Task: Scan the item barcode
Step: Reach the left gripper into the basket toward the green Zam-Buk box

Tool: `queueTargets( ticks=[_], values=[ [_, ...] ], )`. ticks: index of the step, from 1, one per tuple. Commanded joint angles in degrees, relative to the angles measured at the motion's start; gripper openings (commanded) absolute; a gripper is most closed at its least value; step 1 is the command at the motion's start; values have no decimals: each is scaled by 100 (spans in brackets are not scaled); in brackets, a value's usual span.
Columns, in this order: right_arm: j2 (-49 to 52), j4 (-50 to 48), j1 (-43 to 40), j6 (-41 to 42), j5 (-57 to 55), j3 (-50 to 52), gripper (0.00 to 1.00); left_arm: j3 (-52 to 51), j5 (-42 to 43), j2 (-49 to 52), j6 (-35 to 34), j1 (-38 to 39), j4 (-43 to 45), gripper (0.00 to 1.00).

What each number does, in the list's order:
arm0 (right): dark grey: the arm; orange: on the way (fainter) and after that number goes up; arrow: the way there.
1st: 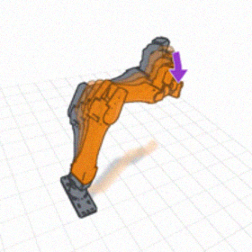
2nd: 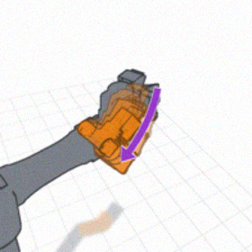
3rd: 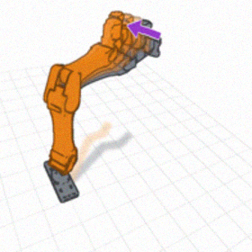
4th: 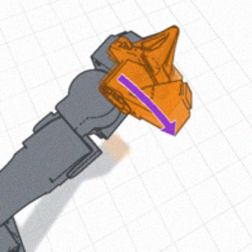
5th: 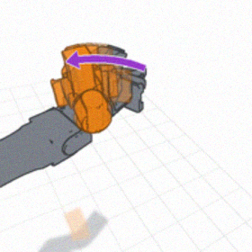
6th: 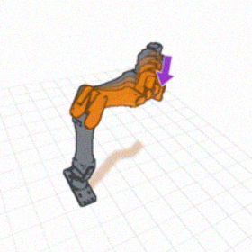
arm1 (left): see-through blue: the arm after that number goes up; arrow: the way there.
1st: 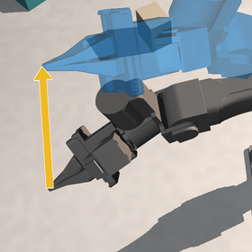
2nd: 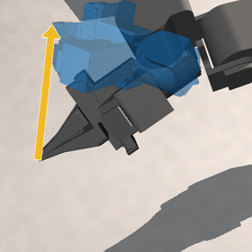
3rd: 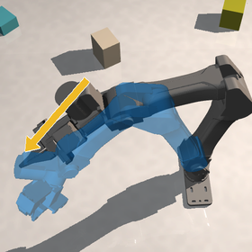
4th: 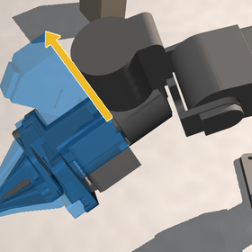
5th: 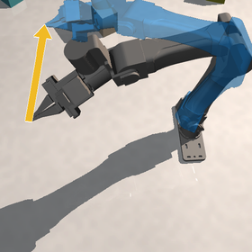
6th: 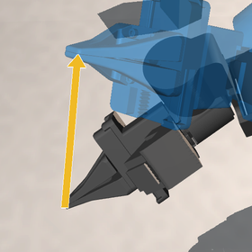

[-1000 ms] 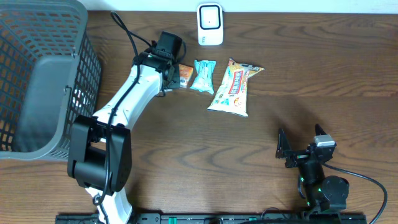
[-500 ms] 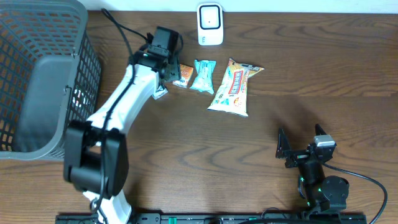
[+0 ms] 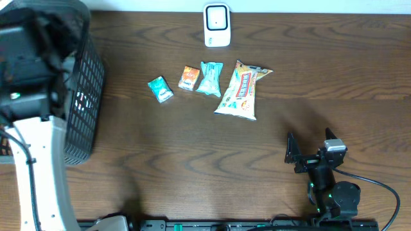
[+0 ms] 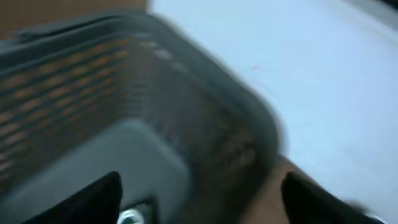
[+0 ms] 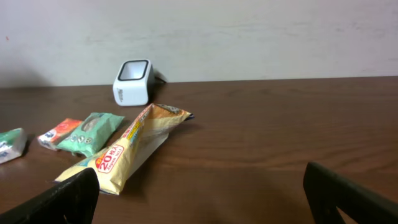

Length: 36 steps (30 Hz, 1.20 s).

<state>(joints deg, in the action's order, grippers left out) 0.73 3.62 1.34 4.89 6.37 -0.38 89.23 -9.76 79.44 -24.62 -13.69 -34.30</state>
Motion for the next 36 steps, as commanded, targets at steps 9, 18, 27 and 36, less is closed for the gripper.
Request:
queueTargets(
  ticks=[9,18,27,36],
  values=[
    [-24,24,-50,-90,-22,7,99,-28,531,894,-1259,-1318,-470,99],
    [-24,24,-50,-90,-20,7,99,-28,1685,2249,-645,-1499,-723,99],
    [-24,24,-50,-90,-20,7,99,-28,1694,2424,-133,-1652,-769,99],
    [-24,24,-50,-90,-20,7,99,-28,3189,2439,564,-2037,-852,99]
  ],
)
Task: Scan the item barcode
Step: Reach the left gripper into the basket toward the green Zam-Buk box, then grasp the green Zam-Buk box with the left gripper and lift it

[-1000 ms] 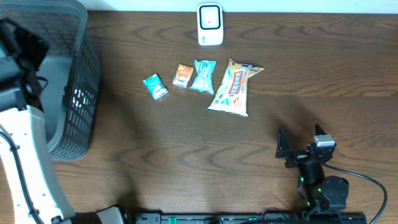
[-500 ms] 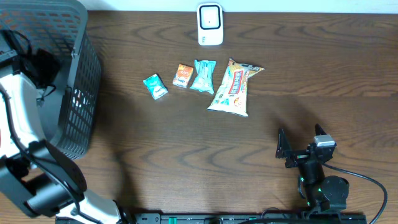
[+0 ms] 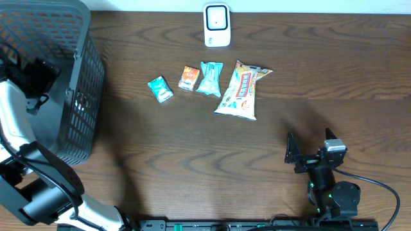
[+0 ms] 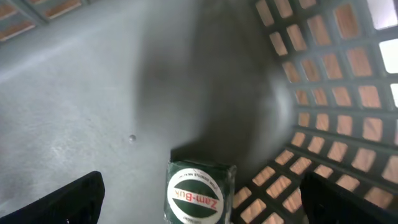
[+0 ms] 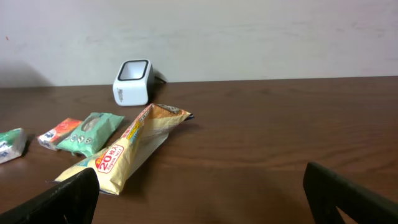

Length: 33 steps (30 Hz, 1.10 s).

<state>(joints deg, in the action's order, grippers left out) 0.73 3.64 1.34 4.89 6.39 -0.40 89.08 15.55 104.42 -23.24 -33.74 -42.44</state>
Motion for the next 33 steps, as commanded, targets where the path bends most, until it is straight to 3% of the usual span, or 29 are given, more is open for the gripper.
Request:
queueTargets(
  ticks=[1,14,20,26,33],
  values=[
    [-24,22,-50,-90,-22,9,99,-13,654,-52,439,-17,-42,99],
    [-24,22,-50,-90,-22,9,99,-15,946,940,501,334,-332,99],
    [-24,22,-50,-90,-22,9,99,-101,168,957,503,328,-848,98],
    [-24,22,-50,-90,-22,9,99,-264,175,1113,501,334,-664,98],
    [-24,22,-50,-90,-22,9,99,-264,743,1403,503,334,-566,98]
  ],
)
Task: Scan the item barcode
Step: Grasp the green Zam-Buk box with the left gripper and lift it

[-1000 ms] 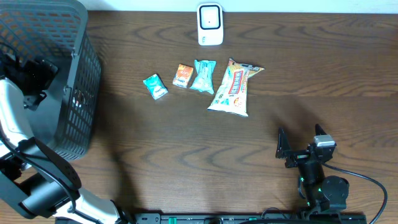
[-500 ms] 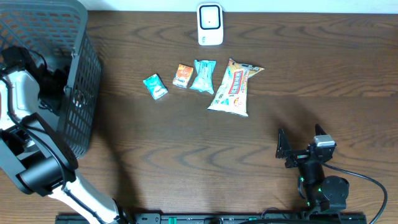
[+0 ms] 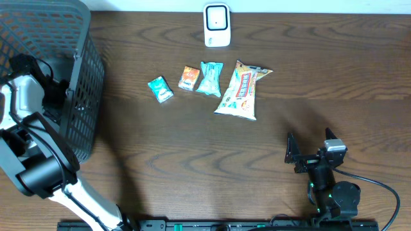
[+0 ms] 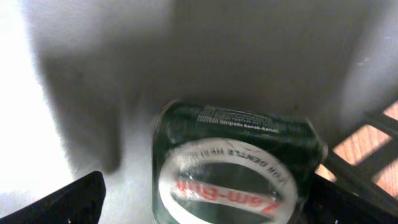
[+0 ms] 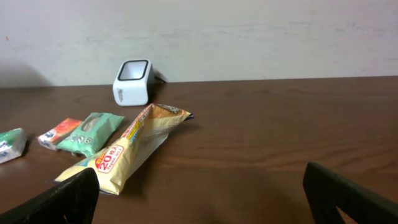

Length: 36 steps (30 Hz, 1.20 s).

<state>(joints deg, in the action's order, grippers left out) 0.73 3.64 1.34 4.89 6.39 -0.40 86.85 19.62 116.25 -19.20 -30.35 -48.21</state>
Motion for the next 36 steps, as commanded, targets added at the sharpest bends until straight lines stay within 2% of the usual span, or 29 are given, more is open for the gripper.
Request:
queueTargets(
  ticks=[1,12,15,22,29,36],
  values=[
    [-24,22,-50,-90,-22,9,99,-39,334,251,96,-4,11,98],
    [-24,22,-50,-90,-22,9,99,-42,136,446,142,-4,39,98],
    [-24,22,-50,-90,-22,9,99,-42,-1021,446,140,-13,7,99],
    [-24,22,-50,-90,-22,9,99,-33,-2260,446,271,-39,-70,99],
    [-24,22,-50,-90,-22,9,99,138,-2079,382,326,-37,-74,99],
    [-24,22,-50,-90,-22,9,99,136,-2065,385,1344,-37,249,98]
  ],
)
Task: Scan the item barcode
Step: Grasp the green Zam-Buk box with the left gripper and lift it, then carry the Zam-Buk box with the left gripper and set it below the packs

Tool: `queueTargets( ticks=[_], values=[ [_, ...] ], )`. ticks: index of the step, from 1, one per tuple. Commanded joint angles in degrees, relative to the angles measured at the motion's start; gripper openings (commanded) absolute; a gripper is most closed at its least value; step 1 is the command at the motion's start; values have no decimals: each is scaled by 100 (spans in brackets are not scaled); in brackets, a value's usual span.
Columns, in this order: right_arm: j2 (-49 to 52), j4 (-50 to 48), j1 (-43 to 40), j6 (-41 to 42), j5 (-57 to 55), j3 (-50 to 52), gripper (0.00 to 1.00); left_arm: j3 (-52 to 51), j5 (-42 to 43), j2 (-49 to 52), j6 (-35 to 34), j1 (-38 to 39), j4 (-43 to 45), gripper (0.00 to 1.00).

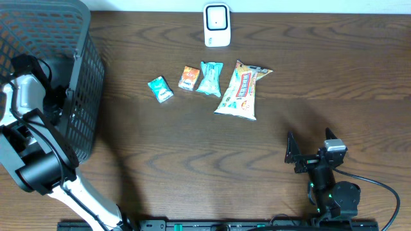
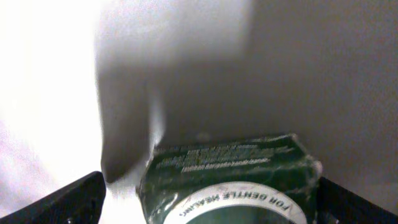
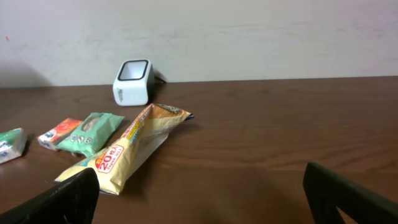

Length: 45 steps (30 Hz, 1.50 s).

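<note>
A dark green Zam-Buk box (image 2: 230, 168) with a white ring label lies on the grey floor of the black mesh basket (image 1: 83, 77). My left gripper (image 2: 208, 205) is down inside the basket, open, one finger on each side of the box; whether either finger touches it cannot be told. In the overhead view the basket wall hides its fingers. The white barcode scanner (image 1: 217, 24) stands at the table's far edge and also shows as the scanner (image 3: 132, 81) in the right wrist view. My right gripper (image 3: 199, 199) rests open at the front right with nothing between its fingers.
On the table's middle lie a yellow snack bag (image 1: 241, 90), a long teal packet (image 1: 210, 78), an orange packet (image 1: 189, 77) and a small teal packet (image 1: 160, 89). The basket stands at the far left. A pale wall runs behind the table.
The green box sits lower in the left wrist view, its label partly cut off at the bottom edge. The left gripper stays open around it. The right arm has not moved.
The left gripper was first over the basket's rim, open. Then it was inside the basket above the green box, then close down on it with a finger on each side, where it still is. The right arm and the packets on the table stayed put.
</note>
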<state>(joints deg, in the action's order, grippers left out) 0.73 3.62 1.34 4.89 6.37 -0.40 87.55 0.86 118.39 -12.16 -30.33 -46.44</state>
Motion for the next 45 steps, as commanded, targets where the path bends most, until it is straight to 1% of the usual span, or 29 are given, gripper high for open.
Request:
queueTargets(
  ticks=[1,5,7,9,10,11,12,13,15,16,17,18,19,22,23,25,30,31,35,38,40,45],
  values=[
    [-24,24,-50,-90,-20,9,99,66,-192,173,728,-39,133,98],
    [-24,24,-50,-90,-20,9,99,66,-195,173,743,-39,393,99],
    [-24,24,-50,-90,-20,9,99,66,-162,173,743,-39,415,92],
    [-24,24,-50,-90,-20,9,99,39,120,173,730,-39,393,91],
    [-24,24,-50,-90,-20,9,99,20,417,173,468,-39,385,91],
    [-24,24,-50,-90,-20,9,99,11,472,173,35,-39,321,90],
    [-24,24,-50,-90,-20,9,99,-2,474,173,-238,-39,275,89],
    [-24,24,-50,-90,-20,9,99,-11,474,173,-365,-39,245,88],
    [-24,24,-50,-90,-20,9,99,-50,470,173,-404,-35,210,81],
    [-24,24,-50,-90,-20,9,99,-63,470,173,-404,-35,208,80],
    [-24,24,-50,-90,-20,9,99,-101,470,173,-407,-35,186,77],
    [-24,24,-50,-90,-20,9,99,-109,472,173,-407,-35,168,72],
    [-24,24,-50,-90,-20,9,99,-109,472,173,-409,-33,146,63],
    [-24,24,-50,-90,-20,9,99,-109,472,173,-448,-35,153,62],
    [-24,24,-50,-90,-20,9,99,-107,472,173,-448,-35,160,59],
    [-24,24,-50,-90,-20,9,99,-61,474,173,-450,-35,173,49],
    [-24,24,-50,-90,-20,9,99,122,476,72,-503,-35,33,49],
    [-24,24,-50,-90,-20,9,99,131,485,-63,-632,-35,22,49],
    [-24,24,-50,-90,-20,9,99,160,651,-496,-643,-35,63,49],
    [-24,24,-50,-90,-20,9,99,219,647,-1005,-643,-35,68,49],
    [-24,24,-50,-90,-20,9,99,295,649,-1515,-678,-35,72,49],
    [-24,24,-50,-90,-20,9,99,356,649,-2975,-1123,-35,400,49]
  ],
)
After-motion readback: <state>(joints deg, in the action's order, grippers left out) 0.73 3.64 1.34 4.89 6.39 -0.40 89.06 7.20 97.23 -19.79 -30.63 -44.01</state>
